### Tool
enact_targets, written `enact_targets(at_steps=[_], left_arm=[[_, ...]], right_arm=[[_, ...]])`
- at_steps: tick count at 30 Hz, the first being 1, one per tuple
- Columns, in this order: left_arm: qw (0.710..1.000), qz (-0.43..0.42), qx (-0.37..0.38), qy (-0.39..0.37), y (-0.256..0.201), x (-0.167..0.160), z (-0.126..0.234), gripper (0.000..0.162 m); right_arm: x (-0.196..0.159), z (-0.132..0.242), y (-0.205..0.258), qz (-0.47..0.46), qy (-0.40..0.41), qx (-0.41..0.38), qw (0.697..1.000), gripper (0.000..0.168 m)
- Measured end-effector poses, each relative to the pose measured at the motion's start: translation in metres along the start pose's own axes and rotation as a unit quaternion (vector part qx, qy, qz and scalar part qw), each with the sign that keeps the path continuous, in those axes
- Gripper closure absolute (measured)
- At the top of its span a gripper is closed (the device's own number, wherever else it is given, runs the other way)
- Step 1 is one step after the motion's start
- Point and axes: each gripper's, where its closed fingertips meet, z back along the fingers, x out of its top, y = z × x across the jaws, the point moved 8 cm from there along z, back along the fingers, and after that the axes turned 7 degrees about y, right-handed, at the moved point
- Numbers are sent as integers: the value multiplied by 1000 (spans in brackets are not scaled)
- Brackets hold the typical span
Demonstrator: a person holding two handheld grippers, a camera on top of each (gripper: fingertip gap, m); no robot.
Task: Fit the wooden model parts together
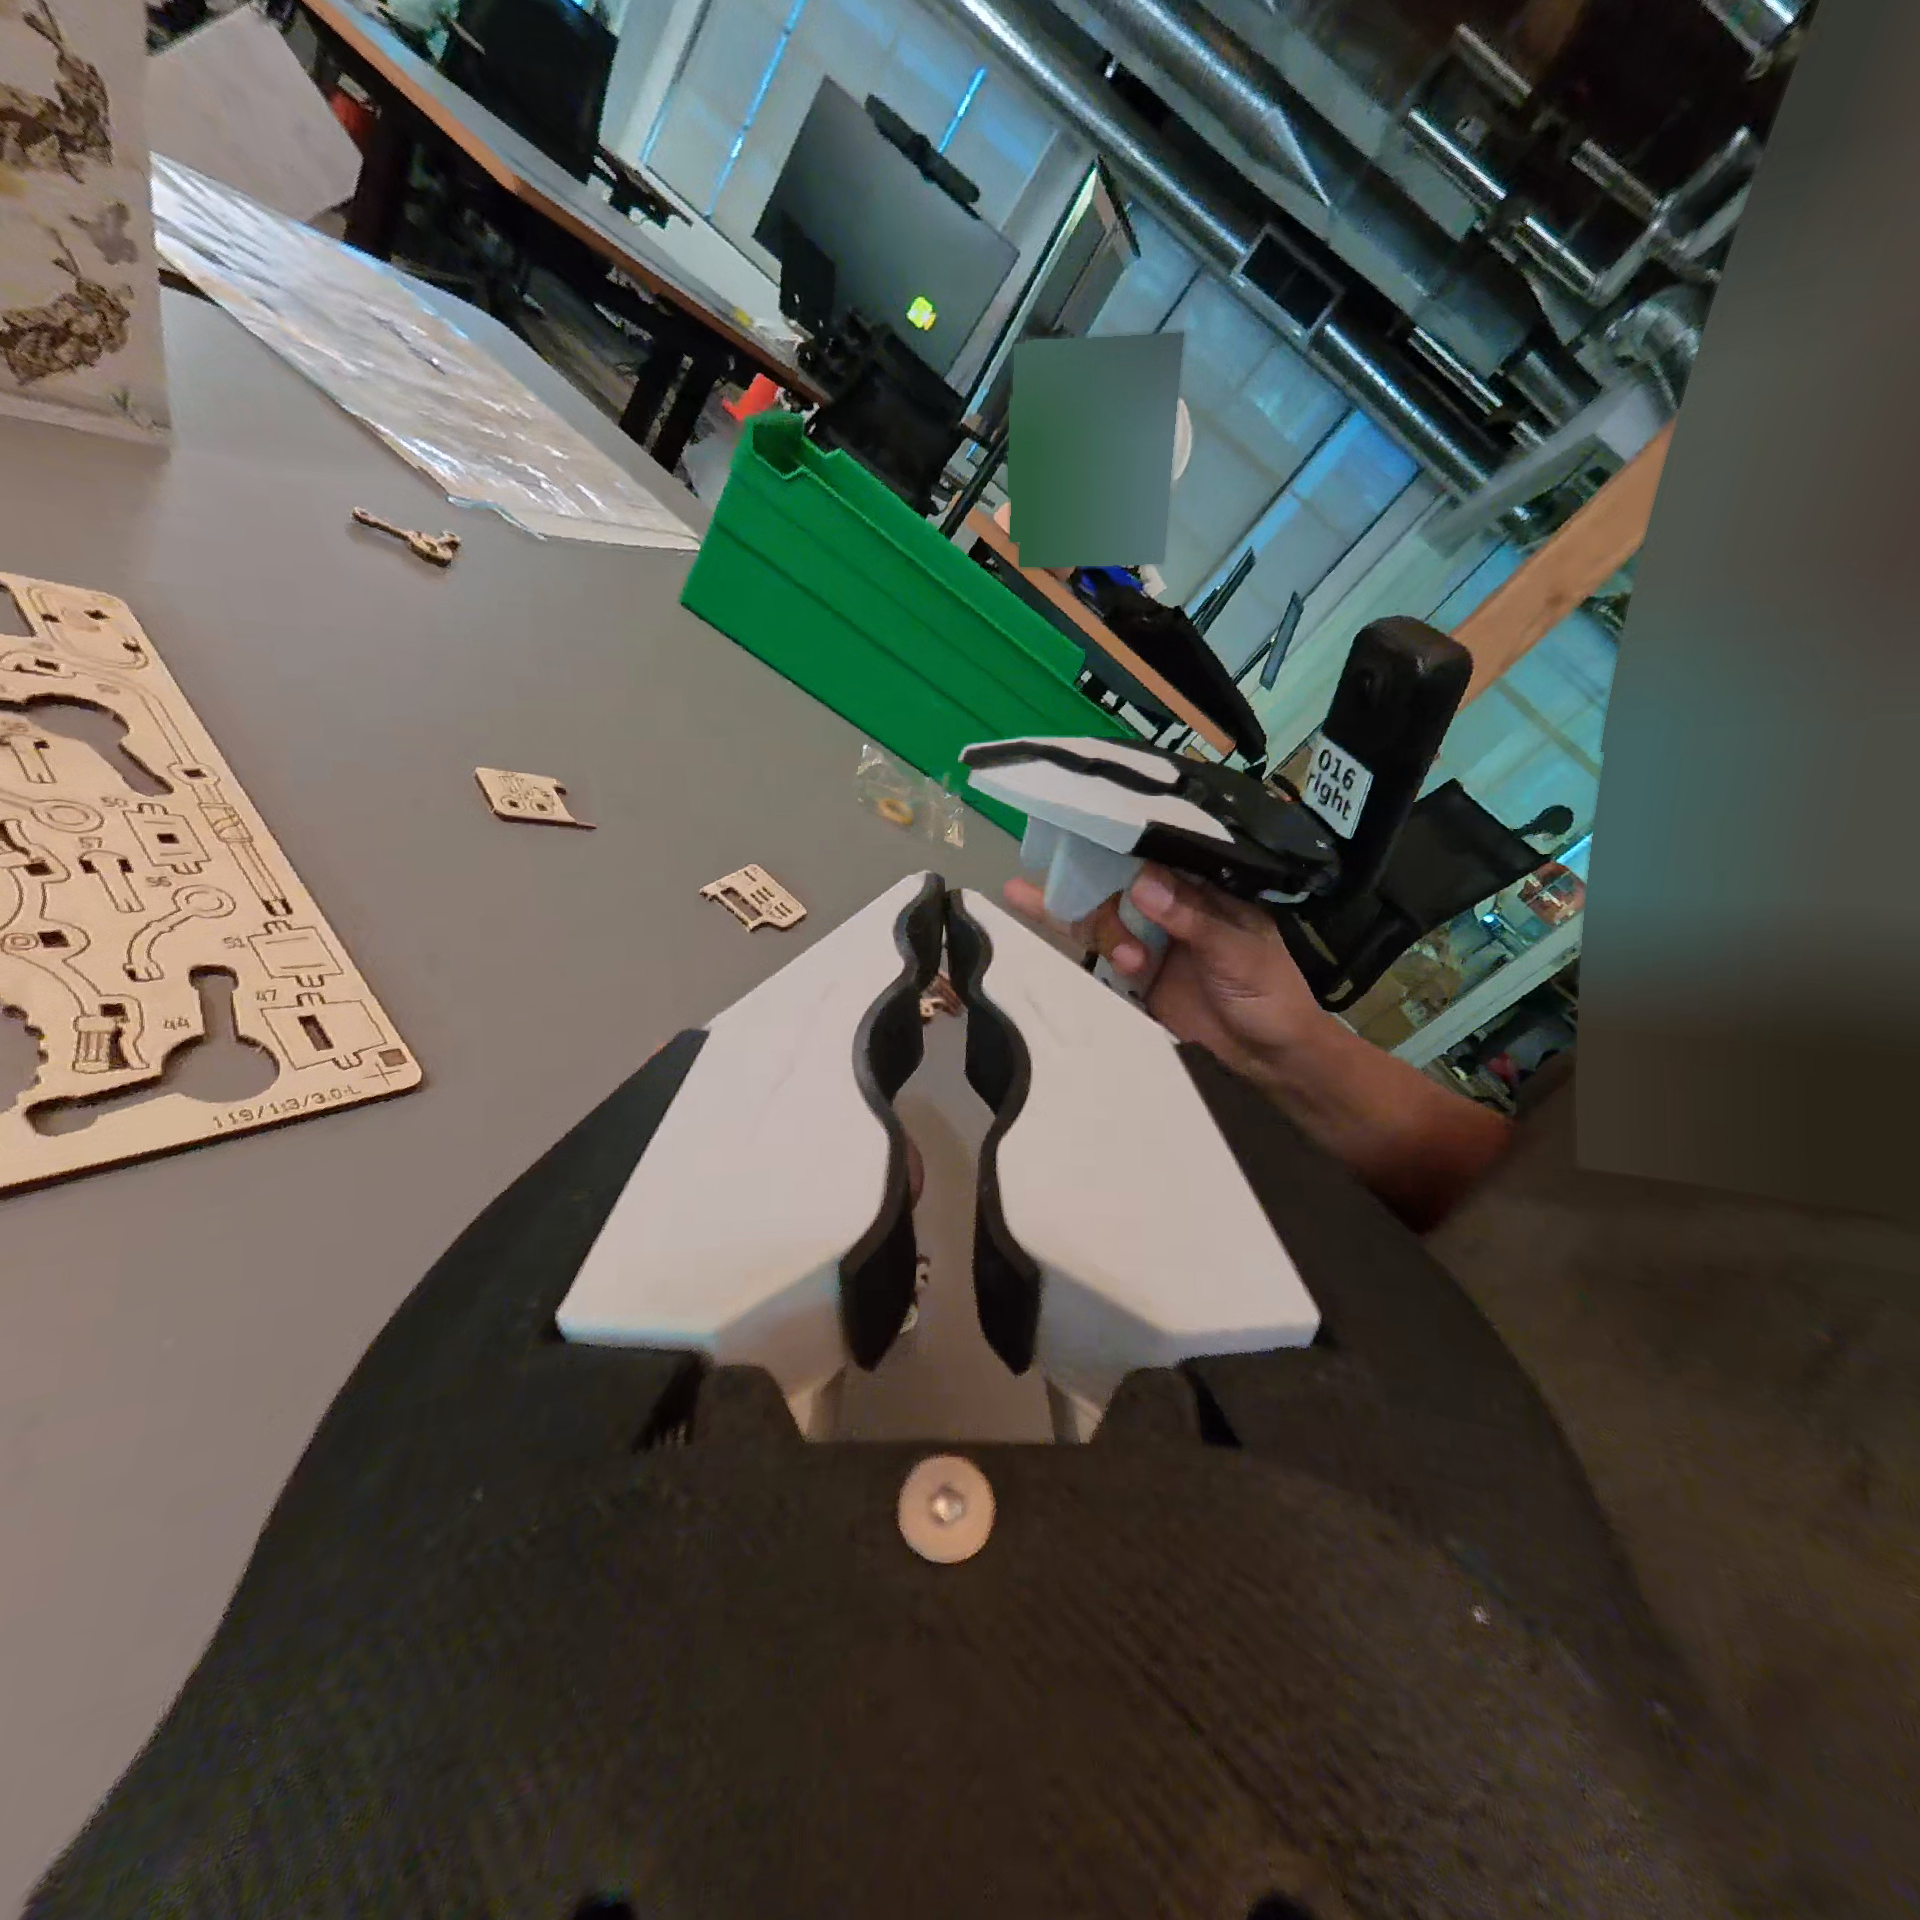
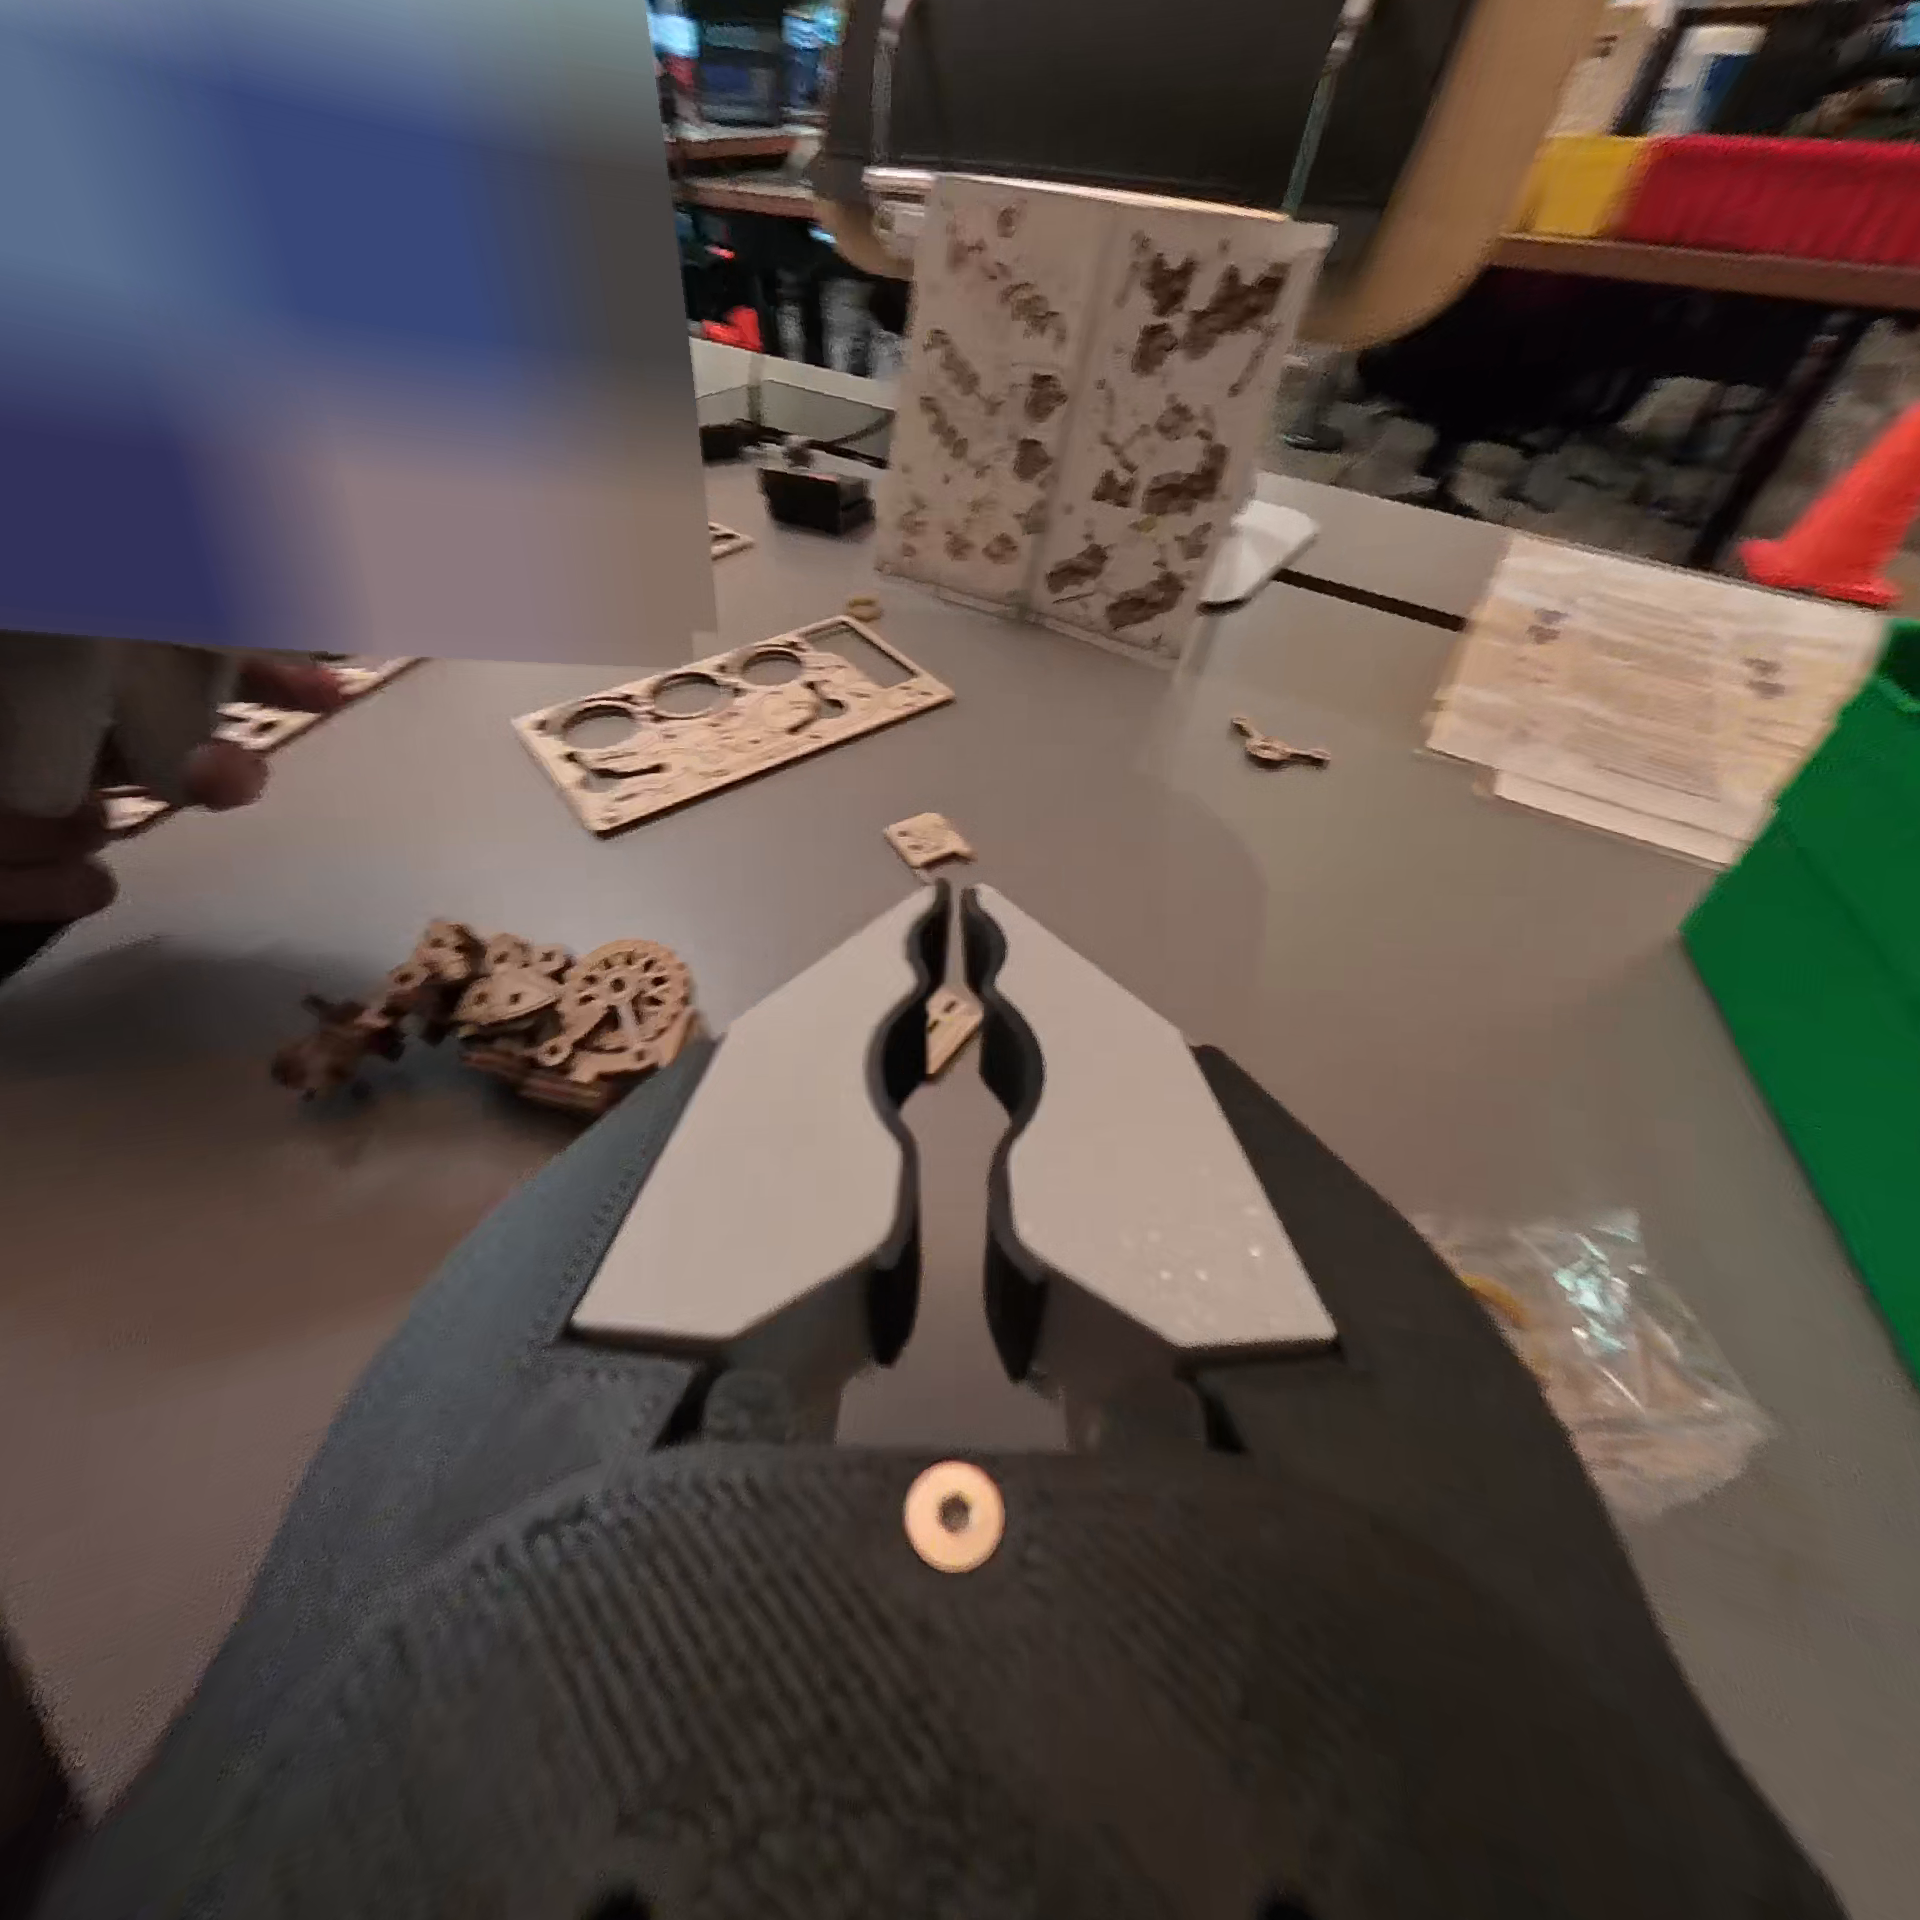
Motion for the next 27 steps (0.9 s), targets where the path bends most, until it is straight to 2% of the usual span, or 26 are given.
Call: enact_targets(at_steps=[5,7,10,16,21,27], left_arm=[[999,-6,10,-34,-1,1,4,162],[999,-10,18,-30,-1,1,4,162],[999,-10,29,-33,1,0,4,162],[997,11,72,-37,9,-1,1,162],[995,-2,99,-33,12,-1,0,162],[996,35,75,-33,13,-1,0,162]], right_arm=[[-5,-20,7,9,61,-123,990,168],[-3,-21,12,27,53,-158,986,168],[4,-13,10,34,-1,-195,980,168],[-9,-2,-1,-99,37,-54,993,168],[-14,8,2,-61,42,7,997,168],[-15,11,6,-18,38,23,999,168]])
